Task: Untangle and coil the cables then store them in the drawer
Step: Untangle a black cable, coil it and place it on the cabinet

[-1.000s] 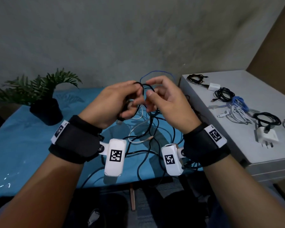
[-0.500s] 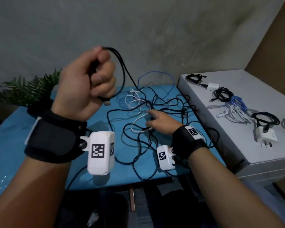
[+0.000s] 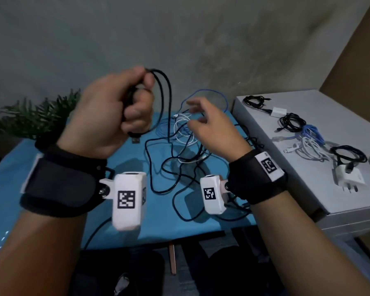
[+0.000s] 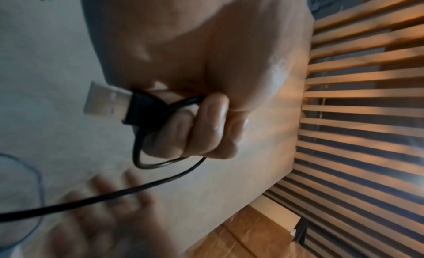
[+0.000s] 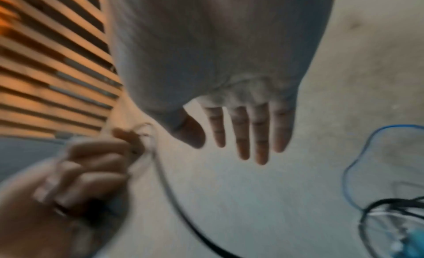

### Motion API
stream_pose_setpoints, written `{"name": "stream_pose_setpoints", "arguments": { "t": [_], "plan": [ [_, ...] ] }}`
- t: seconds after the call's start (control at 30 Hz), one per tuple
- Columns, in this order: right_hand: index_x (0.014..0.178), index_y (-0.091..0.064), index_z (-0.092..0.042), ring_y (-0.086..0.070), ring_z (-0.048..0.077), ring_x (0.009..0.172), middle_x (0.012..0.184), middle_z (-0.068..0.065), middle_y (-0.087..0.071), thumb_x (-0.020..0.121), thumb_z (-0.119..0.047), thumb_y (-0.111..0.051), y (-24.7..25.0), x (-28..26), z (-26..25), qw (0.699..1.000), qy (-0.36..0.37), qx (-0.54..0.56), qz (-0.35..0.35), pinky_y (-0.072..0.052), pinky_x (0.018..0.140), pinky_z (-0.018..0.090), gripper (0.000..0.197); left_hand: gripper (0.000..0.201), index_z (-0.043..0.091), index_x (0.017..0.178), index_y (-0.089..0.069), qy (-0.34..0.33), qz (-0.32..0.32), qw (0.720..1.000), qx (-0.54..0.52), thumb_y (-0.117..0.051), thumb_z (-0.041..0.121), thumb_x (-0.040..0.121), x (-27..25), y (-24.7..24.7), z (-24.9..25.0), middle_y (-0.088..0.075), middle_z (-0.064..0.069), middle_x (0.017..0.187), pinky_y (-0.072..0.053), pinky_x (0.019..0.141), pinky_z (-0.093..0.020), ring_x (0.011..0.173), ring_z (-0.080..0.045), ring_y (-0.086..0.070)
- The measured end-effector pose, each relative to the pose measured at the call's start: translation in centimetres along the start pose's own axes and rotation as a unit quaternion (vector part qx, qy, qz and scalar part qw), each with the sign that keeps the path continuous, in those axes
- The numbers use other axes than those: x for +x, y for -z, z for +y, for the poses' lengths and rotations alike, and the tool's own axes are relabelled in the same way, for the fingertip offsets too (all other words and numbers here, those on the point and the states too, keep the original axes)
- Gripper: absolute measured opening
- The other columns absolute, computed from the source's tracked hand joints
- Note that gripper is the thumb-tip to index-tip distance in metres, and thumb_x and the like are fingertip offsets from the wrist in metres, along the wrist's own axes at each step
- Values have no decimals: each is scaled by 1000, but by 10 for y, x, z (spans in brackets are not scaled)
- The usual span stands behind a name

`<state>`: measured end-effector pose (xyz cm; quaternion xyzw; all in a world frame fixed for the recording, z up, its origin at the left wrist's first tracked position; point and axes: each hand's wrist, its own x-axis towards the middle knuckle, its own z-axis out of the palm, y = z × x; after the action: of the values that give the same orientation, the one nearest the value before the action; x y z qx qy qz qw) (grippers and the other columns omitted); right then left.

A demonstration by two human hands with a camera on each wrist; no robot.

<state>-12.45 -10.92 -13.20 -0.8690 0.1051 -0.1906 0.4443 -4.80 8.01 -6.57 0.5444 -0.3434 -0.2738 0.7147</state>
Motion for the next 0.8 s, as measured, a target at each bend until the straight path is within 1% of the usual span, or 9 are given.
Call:
{"name": "stream_pose_setpoints", "arguments": {
  "t": [0.07, 0.13, 0.2, 0.27, 0.37, 0.47, 0.63, 0.7, 0.8],
  "plan": [
    [134, -57, -27, -61, 9, 117, 129, -7, -64, 92, -25, -52, 0, -4, -20, 988, 36, 144, -31, -48, 102, 37, 42, 32, 17, 84, -48, 30, 1, 1000, 8, -34, 33, 108, 3, -8, -12, -28, 7, 44, -7, 48, -33, 34, -9, -18],
    [124, -65, -23, -65, 17, 113, 118, -4, -70, 90, -24, -50, -1, -8, -27, 966, 42, 247, -61, -46, 108, 46, 37, 32, 16, 85, -48, 45, -8, 999, -2, -34, 33, 108, 4, -15, -25, -29, 6, 46, -16, 44, -27, 33, -10, -25],
    [122, -67, -17, -69, 22, 95, 106, 6, -71, 101, -24, -48, -2, -14, -30, 959, 43, 269, -75, -52, 97, 47, 29, 30, 14, 85, -47, 56, -24, 998, -24, -34, 28, 109, 5, -18, -33, -34, 4, 48, -33, 45, -25, 36, -14, -37],
    [127, -64, -12, -65, 26, 71, 90, 16, -66, 109, -21, -42, -1, -19, -28, 969, 56, 231, -60, -56, 74, 44, 31, 28, 12, 87, -47, 79, -41, 995, -38, -32, 23, 108, 4, -18, -36, -39, 4, 51, -43, 48, -24, 40, -15, -46],
    [127, -66, -14, -49, 14, 50, 63, -3, -50, 109, -17, -42, 2, -23, -27, 985, 72, 154, -24, -49, 53, 36, 30, 32, 13, 88, -52, 130, -61, 987, -69, -32, 30, 107, 4, -18, -36, -36, 5, 51, -42, 45, -23, 38, -13, -40],
    [123, -69, -15, -40, 7, 46, 54, -14, -43, 108, -18, -45, 7, -27, -27, 989, 70, 129, -19, -42, 48, 31, 28, 46, 15, 80, -54, 174, -73, 978, -93, -30, 47, 105, 6, -18, -35, -30, 7, 47, -47, 47, -25, 34, -10, -31],
    [108, -67, -15, -62, 23, 59, 71, 8, -59, 110, -24, -41, 11, -34, -31, 981, 59, 181, -22, -55, 57, 40, 28, 35, 18, 82, -52, 129, -115, 967, -187, -34, 36, 106, 4, -23, -32, -19, 8, 48, -57, 59, -26, 35, -5, -34],
    [108, -66, -18, -67, 26, 62, 74, 10, -65, 110, -29, -39, 11, -34, -28, 980, 37, 189, -41, -54, 59, 38, 29, 39, 13, 95, -60, 89, -121, 958, -245, -30, 32, 108, 5, -18, -29, -20, 6, 48, -60, 71, -26, 39, -5, -41],
    [116, -67, -18, -64, 18, 63, 70, 8, -66, 110, -33, -38, 10, -35, -16, 992, 36, 101, -61, -50, 63, 32, 34, 44, 1, 124, -61, 14, -123, 944, -305, -28, 26, 110, 6, -7, -20, -44, 5, 48, -57, 93, -33, 59, -5, -62]
  ]
}}
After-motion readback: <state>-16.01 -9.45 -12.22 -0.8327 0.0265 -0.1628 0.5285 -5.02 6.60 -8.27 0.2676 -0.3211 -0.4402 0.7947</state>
